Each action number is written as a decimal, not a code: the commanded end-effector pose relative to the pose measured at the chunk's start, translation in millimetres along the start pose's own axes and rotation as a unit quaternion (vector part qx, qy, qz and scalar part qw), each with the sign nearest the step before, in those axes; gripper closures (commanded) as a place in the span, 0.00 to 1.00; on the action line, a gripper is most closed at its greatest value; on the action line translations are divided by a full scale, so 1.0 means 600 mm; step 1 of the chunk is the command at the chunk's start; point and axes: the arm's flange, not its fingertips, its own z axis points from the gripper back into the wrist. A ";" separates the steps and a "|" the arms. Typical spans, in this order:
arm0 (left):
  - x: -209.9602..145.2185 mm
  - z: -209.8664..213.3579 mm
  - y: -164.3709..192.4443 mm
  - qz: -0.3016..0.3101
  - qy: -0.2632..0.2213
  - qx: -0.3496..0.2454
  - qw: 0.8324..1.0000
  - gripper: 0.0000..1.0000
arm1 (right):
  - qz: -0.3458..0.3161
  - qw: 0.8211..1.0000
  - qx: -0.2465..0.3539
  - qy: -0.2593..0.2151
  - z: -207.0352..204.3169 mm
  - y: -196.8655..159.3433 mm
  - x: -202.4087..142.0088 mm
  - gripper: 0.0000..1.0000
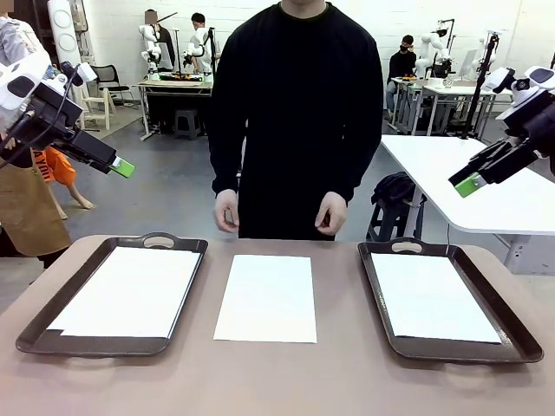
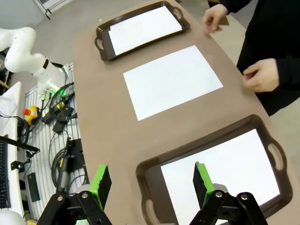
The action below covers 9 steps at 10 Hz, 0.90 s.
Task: Sort the A4 documents.
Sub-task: Receive the A4 Paper.
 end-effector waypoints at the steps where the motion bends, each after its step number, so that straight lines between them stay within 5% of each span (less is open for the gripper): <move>1: -0.001 0.001 0.003 -0.006 -0.002 -0.003 1.000 0.00 | 0.003 1.000 -0.003 -0.004 -0.001 -0.001 0.002 0.08; 9: -0.001 0.001 0.003 -0.006 -0.002 -0.003 1.000 0.00 | 0.003 1.000 -0.003 -0.004 -0.001 -0.001 0.002 0.08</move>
